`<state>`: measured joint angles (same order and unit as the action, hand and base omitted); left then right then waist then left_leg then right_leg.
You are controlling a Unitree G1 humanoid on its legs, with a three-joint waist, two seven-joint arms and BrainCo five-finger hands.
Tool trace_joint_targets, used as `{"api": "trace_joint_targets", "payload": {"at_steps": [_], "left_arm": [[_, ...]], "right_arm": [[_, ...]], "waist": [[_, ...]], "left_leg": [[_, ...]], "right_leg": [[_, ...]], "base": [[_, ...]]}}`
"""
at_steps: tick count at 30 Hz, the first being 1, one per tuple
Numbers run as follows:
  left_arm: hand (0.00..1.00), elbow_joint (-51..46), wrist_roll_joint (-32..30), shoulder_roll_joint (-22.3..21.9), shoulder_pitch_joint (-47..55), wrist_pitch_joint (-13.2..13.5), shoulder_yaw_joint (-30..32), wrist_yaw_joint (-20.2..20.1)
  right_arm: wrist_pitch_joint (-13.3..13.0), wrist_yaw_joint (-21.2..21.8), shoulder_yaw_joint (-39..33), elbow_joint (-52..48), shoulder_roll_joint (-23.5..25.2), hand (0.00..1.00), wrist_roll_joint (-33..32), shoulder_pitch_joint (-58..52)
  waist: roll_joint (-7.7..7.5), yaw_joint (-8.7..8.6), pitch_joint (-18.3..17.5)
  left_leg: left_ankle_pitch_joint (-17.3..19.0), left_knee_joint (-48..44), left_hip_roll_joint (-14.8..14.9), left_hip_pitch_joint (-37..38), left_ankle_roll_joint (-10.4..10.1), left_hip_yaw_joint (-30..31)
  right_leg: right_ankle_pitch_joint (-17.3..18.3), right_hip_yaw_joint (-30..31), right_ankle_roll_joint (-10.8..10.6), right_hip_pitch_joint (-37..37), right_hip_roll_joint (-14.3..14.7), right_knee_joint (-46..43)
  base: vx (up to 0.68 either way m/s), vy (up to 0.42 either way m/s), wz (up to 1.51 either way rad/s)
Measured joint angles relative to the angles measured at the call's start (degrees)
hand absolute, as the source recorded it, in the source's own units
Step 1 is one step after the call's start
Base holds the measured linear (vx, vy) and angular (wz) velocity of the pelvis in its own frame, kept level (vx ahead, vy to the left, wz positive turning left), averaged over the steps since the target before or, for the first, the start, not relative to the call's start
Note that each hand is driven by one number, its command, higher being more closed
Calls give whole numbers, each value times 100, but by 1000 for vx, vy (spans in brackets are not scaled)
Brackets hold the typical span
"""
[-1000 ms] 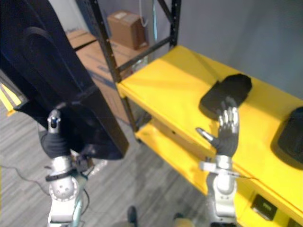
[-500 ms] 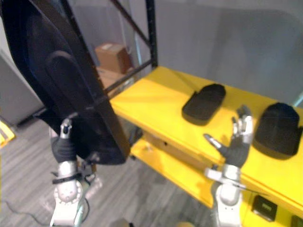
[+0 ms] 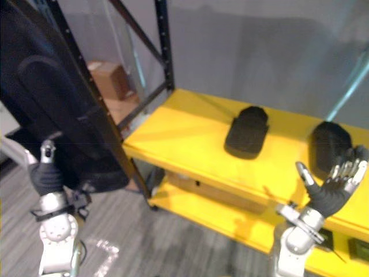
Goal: Walk over and take plastic housings, then place them on the shelf
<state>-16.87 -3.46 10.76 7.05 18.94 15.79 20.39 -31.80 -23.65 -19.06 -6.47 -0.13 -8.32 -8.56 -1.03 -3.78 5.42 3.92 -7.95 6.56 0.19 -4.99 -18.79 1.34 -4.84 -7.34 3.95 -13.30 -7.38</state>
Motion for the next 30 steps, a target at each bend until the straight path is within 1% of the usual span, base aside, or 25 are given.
{"api": "trace_joint_targets", "payload": {"at_steps": [1,2,3,4,5,6,7,8,9,10,11,12,14,15,16,18,19,20,21,23,24,25,27,29,30], "left_arm": [[100,6,-96,5,0,-205,115,68],[100,13,-145,5,2,-310,139,114],[100,28,-165,6,11,-483,194,164],[100,77,-159,8,7,-604,222,195],[100,112,-157,12,6,-674,236,192],[100,207,-155,13,5,-771,309,179],[100,328,-127,13,4,-874,431,181],[100,390,-95,16,2,-938,501,179],[100,565,-81,31,-11,-1027,662,178],[100,658,-38,68,-37,-1073,715,180],[100,856,140,268,-91,-1205,799,170],[100,1074,232,499,-175,-1278,821,168],[100,1667,348,1070,-422,-1436,831,120],[100,2031,364,1357,-590,-1526,831,33],[100,2227,364,1493,-701,-1585,832,-40],[100,2986,385,2007,-1136,-1672,828,-270],[100,3441,392,2425,-1320,-1685,775,-444],[100,3606,390,2576,-1409,-1692,726,-538],[100,3958,387,2874,-1671,-1729,515,-705],[100,4393,385,3233,-2046,-1850,235,-931],[100,4699,354,3462,-2344,-1954,64,-1115],[100,4913,340,3627,-2605,-2068,-77,-1359],[100,5132,296,3738,-2916,-2200,-165,-1670],[100,5238,257,3848,-3114,-2292,-368,-1881],[100,5390,236,3890,-3274,-2393,-450,-2071]], "right_arm": [[151,-242,-46,123,16,0,95,-41],[231,-389,-88,215,17,0,174,-69],[392,-695,-203,495,19,0,396,-141],[612,-1040,-378,791,18,0,625,-250],[730,-1216,-499,941,20,0,724,-310],[920,-1551,-774,1230,20,0,855,-447],[994,-1833,-1104,1488,16,0,949,-591],[1032,-1959,-1277,1613,8,0,987,-652],[1099,-2135,-1605,1893,-16,0,1044,-786],[1128,-2172,-1745,2035,-26,0,1057,-848],[1155,-2162,-1950,2356,-40,0,1088,-950],[1156,-2149,-1997,2616,-63,0,1094,-1026],[1166,-1975,-1984,3150,-136,0,1105,-1141],[1166,-1812,-1904,3362,-141,0,1106,-1194],[1171,-1668,-1857,3457,-143,0,1093,-1230],[1210,-1141,-1617,3784,-158,0,1083,-1351],[1285,-776,-1454,3997,-181,0,1062,-1358],[1341,-625,-1396,4075,-197,0,1056,-1366],[1469,-323,-1301,4276,-238,0,1015,-1376],[1558,-23,-1158,4537,-294,0,934,-1375],[1624,190,-1061,4688,-325,0,879,-1375],[1668,378,-992,4832,-359,0,800,-1375],[1707,571,-876,5014,-419,0,674,-1372],[1713,692,-790,5116,-449,0,604,-1372],[1722,811,-731,5147,-470,0,559,-1367]], "waist": [[-14,-15,3],[-13,-17,4],[3,-14,14],[28,-23,29],[52,-31,35],[154,-47,68],[274,-124,118],[342,-158,136],[462,-206,143],[484,-215,149],[537,-266,137],[544,-295,142],[585,-293,110],[572,-314,119],[599,-334,99],[562,-339,120],[536,-332,133],[531,-333,131],[530,-335,131],[545,-342,139],[569,-347,153],[595,-356,167],[638,-371,191],[683,-388,233],[708,-435,270]], "left_leg": [[0,24,2,-13,0,-120],[-4,40,0,-13,5,-180],[-4,54,0,-17,4,-287],[-20,95,-8,-17,-18,-338],[-38,155,-6,-14,-32,-350],[-104,250,-4,-4,-64,-372],[-204,377,-4,16,-76,-375],[-262,463,-5,45,-88,-369],[-370,656,6,145,-115,-383],[-411,736,18,203,-126,-395],[-476,858,60,328,-174,-405],[-499,923,95,414,-206,-431],[-556,1049,152,543,-248,-555],[-578,1114,157,577,-257,-560],[-604,1156,157,596,-258,-566],[-619,1173,167,579,-252,-602],[-658,1205,170,580,-247,-674],[-666,1214,166,578,-256,-688],[-676,1222,152,576,-264,-686],[-677,1222,138,576,-263,-682],[-679,1222,132,570,-262,-684],[-684,1218,126,568,-257,-685],[-684,1214,120,562,-257,-684],[-684,1207,120,555,-257,-681],[-683,1193,118,542,-257,-679]], "right_leg": [[-73,2,-5,-15,2,185],[-98,0,-41,-29,-2,250],[-101,-13,-45,-66,-4,345],[-101,-52,-45,-66,8,432],[-100,-116,-45,-64,15,468],[-97,-190,-44,-67,35,542],[-96,-223,-46,-70,61,596],[-96,-247,-46,-68,77,602],[-96,-248,-45,-63,122,604],[-94,-242,-43,-45,151,605],[-84,-241,-26,11,222,610],[-56,-217,-11,29,265,609],[-39,-109,-2,15,342,598],[-23,-109,-10,13,357,587],[-19,-107,-8,10,367,585],[6,-72,-8,-47,381,568],[1,6,-22,-123,395,541],[-10,19,-41,-142,394,539],[-16,20,-48,-153,385,523],[-18,23,-50,-161,375,507],[-18,25,-50,-168,373,509],[-18,27,-50,-171,368,509],[-15,27,-46,-177,363,510],[-13,25,-45,-182,364,508],[-12,24,-44,-191,357,502]], "base": [[-29,30,-52],[-46,1,-48],[-58,-36,-38],[-47,-36,-32],[-49,-79,-14],[-30,-84,-5],[-32,-98,0],[-11,-73,1],[0,-53,-3],[12,-66,-9],[11,-55,-14],[-12,-80,-24],[-40,-64,-27],[-36,-35,-11],[-40,-34,-2],[-35,-16,-10],[-23,-6,-19],[-2,2,-14],[0,0,0],[0,0,0],[34,14,0],[31,9,-1],[35,6,0],[0,0,0],[0,0,0]]}}
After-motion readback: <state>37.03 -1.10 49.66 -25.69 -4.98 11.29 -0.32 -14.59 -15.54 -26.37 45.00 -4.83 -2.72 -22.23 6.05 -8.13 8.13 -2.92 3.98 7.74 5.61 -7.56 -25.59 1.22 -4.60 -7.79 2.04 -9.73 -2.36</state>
